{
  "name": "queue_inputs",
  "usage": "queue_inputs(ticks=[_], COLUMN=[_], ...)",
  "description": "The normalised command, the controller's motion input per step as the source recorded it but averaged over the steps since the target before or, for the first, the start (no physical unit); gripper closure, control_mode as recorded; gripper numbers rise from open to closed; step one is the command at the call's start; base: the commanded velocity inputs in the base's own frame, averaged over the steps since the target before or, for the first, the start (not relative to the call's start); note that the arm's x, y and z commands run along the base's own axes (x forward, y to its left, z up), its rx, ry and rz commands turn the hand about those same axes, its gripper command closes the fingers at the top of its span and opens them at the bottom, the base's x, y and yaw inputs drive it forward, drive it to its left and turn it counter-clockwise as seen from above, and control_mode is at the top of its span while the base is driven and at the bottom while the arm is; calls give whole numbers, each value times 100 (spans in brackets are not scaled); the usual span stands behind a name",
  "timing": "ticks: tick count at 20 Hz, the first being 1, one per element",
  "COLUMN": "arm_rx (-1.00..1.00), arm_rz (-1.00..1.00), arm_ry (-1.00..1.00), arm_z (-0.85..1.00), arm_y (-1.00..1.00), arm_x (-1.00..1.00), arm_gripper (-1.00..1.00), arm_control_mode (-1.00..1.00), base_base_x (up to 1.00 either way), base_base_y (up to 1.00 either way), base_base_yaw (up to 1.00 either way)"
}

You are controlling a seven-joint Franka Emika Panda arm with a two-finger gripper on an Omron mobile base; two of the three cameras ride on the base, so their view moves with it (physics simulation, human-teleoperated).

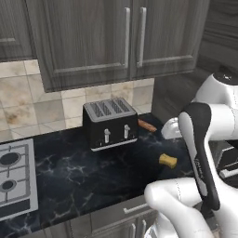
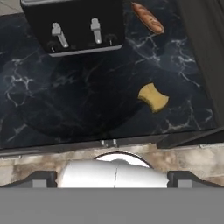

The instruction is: Place the sponge inside the microwave to prepare for sanitizing.

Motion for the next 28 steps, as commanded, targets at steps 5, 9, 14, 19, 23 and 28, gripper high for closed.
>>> queue_inputs(ticks=[5,9,14,19,23,28], arm_rx=[-1,0,-7,-9,-9,0], arm_rz=[3,25,29,15,11,8], arm_ry=[7,2,0,0,6,8], arm_z=[-20,-35,-47,-47,-43,-45], arm_y=[-45,-37,-5,0,0,-2], arm_x=[28,22,24,45,48,44], arm_gripper=[-100,-100,-100,-100,-100,-100], arm_control_mode=[-100,-100,-100,-100,-100,-100], base_base_x=[0,0,0,0,0,0], base_base_y=[0,0,0,0,0,0], base_base_yaw=[0,0,0,0,0,0])
